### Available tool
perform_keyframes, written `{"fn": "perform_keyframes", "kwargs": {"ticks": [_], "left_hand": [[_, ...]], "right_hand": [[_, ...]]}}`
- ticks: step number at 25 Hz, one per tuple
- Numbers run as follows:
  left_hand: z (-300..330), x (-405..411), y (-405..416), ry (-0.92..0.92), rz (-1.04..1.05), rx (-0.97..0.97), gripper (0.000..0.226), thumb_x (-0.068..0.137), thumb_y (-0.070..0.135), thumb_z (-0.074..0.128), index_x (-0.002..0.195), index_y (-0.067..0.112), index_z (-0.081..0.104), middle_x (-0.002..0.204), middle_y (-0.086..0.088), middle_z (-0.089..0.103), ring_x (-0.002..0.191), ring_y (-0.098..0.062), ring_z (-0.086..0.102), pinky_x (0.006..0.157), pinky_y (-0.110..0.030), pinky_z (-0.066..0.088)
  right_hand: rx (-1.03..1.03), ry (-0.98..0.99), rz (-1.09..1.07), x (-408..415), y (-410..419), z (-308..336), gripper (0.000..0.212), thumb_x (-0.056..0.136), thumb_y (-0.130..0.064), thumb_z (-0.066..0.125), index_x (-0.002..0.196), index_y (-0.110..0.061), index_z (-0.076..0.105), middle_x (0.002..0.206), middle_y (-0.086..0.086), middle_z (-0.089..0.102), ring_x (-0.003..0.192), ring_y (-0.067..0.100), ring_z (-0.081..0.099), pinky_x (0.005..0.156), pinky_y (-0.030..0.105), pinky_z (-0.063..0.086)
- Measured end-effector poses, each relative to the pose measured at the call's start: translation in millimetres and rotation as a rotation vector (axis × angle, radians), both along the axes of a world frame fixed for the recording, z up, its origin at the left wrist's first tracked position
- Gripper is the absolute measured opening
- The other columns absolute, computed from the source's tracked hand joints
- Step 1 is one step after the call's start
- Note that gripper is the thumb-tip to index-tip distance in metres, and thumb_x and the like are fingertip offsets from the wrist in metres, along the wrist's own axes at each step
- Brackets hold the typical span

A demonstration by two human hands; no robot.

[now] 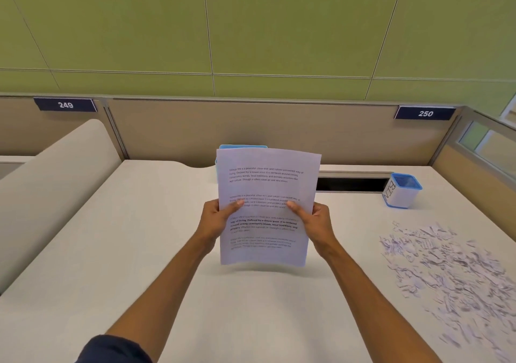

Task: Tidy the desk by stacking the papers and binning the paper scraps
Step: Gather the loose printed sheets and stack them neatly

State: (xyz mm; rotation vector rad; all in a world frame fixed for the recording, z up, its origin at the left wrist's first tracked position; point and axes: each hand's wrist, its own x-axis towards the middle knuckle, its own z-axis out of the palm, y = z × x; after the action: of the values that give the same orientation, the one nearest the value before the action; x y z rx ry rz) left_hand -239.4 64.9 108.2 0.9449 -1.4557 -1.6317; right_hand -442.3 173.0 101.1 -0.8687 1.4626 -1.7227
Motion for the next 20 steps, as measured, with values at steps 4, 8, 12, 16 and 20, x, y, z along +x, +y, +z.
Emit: {"fn": "perform_keyframes", "kwargs": {"ticks": [4,8,12,16,20], "left_hand": [[-13.7,-2.9,9.7,0.009,0.152,-0.110,0.019,0.092,0.023,0.066,0.098,0.007,0.072,0.087,-0.008,0.076,0.072,-0.026,0.072,0.062,-0.034,0.059],[-39.7,5.7,13.6,-0.001,0.185,-0.043,0.019,0.091,0.023,0.067,0.101,0.007,0.073,0.087,-0.006,0.076,0.076,-0.025,0.072,0.063,-0.031,0.059],[-62.4,15.5,13.9,-0.049,0.165,0.048,0.022,0.089,0.023,0.070,0.104,0.007,0.073,0.091,-0.004,0.077,0.085,-0.026,0.072,0.068,-0.029,0.058],[-62.4,19.4,8.3,-0.057,0.178,0.050,0.019,0.088,0.022,0.071,0.099,0.007,0.073,0.088,-0.004,0.077,0.081,-0.026,0.074,0.065,-0.031,0.059],[-53.7,35.0,-8.4,-0.086,0.145,0.027,0.020,0.089,0.019,0.071,0.107,0.011,0.069,0.096,-0.003,0.077,0.082,-0.025,0.074,0.067,-0.035,0.060]], "right_hand": [[-0.023,0.005,-0.065,20.6,-1.6,-14.2,0.009,0.088,-0.018,0.068,0.092,-0.011,0.072,0.079,-0.002,0.075,0.069,0.016,0.072,0.060,0.024,0.057],[0.044,0.005,-0.061,34.0,-1.2,-37.7,0.010,0.088,-0.022,0.067,0.095,-0.016,0.072,0.084,-0.002,0.075,0.075,0.014,0.072,0.062,0.021,0.056],[0.124,0.041,-0.043,35.1,-0.9,-56.3,0.015,0.088,-0.024,0.068,0.101,-0.016,0.071,0.095,0.001,0.075,0.087,0.020,0.071,0.068,0.023,0.057],[0.131,0.066,-0.049,37.4,-5.1,-55.8,0.015,0.089,-0.023,0.068,0.101,-0.015,0.071,0.093,0.001,0.075,0.084,0.019,0.072,0.069,0.027,0.058],[0.185,0.056,-0.060,43.5,-28.7,-50.9,0.021,0.088,-0.021,0.069,0.106,-0.011,0.070,0.096,0.002,0.075,0.084,0.019,0.073,0.074,0.034,0.060]]}}
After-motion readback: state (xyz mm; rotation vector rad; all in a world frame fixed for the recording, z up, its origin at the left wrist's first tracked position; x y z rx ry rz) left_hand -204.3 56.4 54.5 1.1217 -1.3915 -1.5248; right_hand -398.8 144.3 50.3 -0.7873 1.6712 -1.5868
